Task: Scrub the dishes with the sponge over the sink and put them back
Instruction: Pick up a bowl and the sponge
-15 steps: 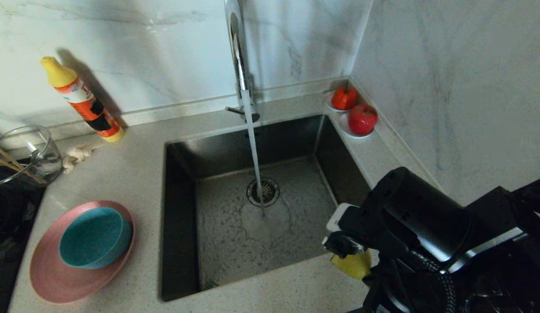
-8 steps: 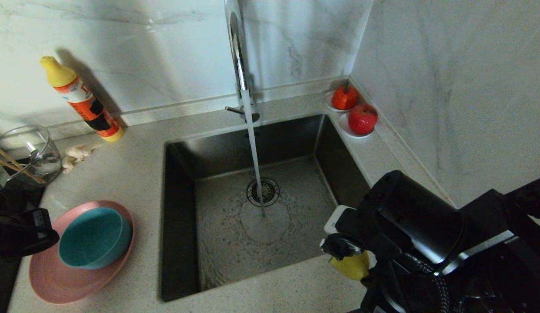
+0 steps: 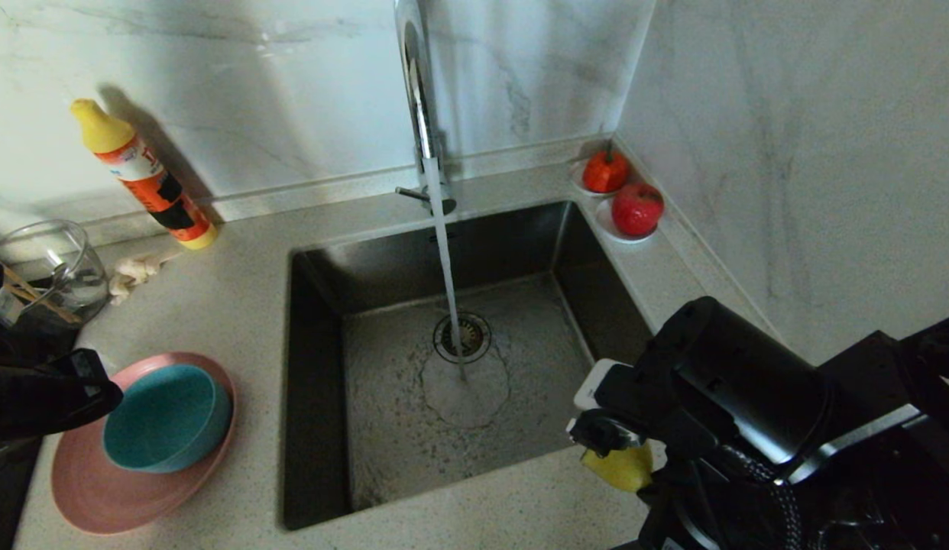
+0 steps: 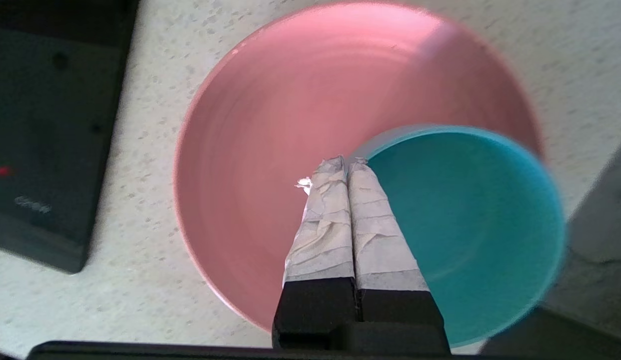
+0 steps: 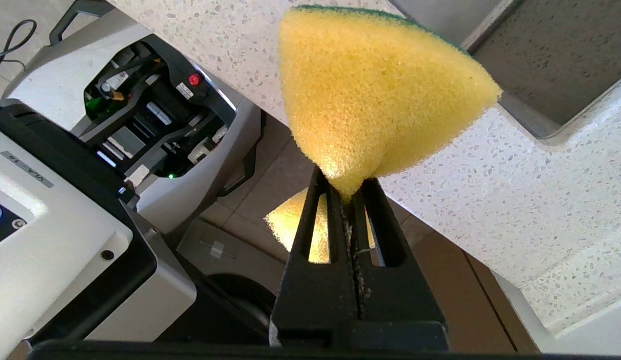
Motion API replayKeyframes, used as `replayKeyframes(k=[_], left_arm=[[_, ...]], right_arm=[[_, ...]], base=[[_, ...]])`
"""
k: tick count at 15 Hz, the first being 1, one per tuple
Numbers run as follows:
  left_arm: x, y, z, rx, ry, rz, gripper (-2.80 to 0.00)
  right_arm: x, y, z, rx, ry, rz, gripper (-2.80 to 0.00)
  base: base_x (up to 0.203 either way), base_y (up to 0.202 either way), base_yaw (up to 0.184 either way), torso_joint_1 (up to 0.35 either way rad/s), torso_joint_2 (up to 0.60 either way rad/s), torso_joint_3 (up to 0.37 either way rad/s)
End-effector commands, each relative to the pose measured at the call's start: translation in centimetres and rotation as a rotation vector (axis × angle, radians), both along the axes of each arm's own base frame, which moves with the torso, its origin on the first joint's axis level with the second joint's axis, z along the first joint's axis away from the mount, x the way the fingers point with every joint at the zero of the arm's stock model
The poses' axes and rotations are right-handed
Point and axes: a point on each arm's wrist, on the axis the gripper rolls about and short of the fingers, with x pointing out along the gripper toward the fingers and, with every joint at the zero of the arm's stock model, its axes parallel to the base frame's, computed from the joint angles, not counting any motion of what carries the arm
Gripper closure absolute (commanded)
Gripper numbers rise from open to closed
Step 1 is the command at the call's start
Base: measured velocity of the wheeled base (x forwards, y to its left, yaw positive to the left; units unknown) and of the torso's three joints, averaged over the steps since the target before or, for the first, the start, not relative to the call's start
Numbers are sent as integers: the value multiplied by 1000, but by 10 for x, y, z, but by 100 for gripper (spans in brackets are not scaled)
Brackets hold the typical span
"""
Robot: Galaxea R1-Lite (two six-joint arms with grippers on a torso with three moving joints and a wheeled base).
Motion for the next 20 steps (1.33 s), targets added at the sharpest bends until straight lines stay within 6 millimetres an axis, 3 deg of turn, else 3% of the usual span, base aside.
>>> replayKeyframes(k=[1,3,4,9,20], left_arm=[[-1,0,4,-17,-34,13,0],[2,1,1,-55,-39,31,0],[2,2,-2,-61,-27,33,-280],[15,9,1,-158,-133,60,-280],[35,19,-23,-247,-69,136,-280]], right_arm=[[-1,-1,0,-2,0,0,0],[-1,-1,0,-3,2,0,0],[-1,-1,0,-3,2,1,0],[0,0,-1,-7,5,0,0],[0,0,-1,-7,3,-1,0]], base=[[0,0,0,0,0,0],[0,0,0,0,0,0],[0,0,0,0,0,0],[0,0,0,0,0,0],[0,0,0,0,0,0]])
